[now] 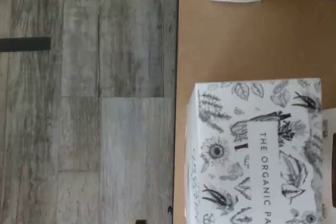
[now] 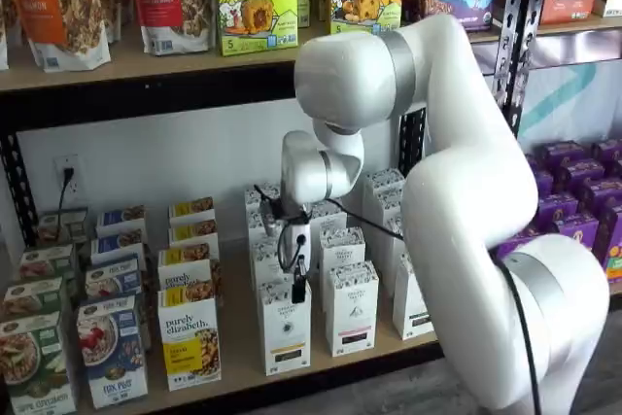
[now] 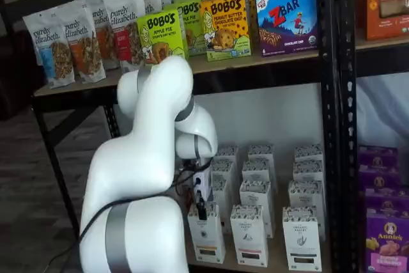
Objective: Pick up the white box with a yellow strip in the middle, on the bottom shelf, the fourth box from the left
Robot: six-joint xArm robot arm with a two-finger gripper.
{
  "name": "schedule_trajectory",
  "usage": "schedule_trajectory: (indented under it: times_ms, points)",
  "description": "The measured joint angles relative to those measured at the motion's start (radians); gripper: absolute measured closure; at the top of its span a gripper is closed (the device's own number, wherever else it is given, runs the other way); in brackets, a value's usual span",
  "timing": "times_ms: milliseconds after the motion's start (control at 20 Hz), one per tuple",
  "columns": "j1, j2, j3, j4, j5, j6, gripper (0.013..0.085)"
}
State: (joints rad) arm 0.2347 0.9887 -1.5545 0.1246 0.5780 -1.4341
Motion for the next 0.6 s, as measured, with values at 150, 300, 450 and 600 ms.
schedule_trajectory:
  times_ms: [150, 300, 450, 600]
  points:
    - [-0.003, 0.016, -0.014, -0.005, -0.003, 0.001, 0.0130]
    - [-0.006, 0.033, -0.029, -0.017, -0.007, 0.008, 0.0130]
    - [-0.007, 0.053, -0.049, -0.034, 0.000, 0.021, 0.0130]
    - [-0.006, 0.071, -0.066, -0.046, 0.002, 0.033, 0.0130]
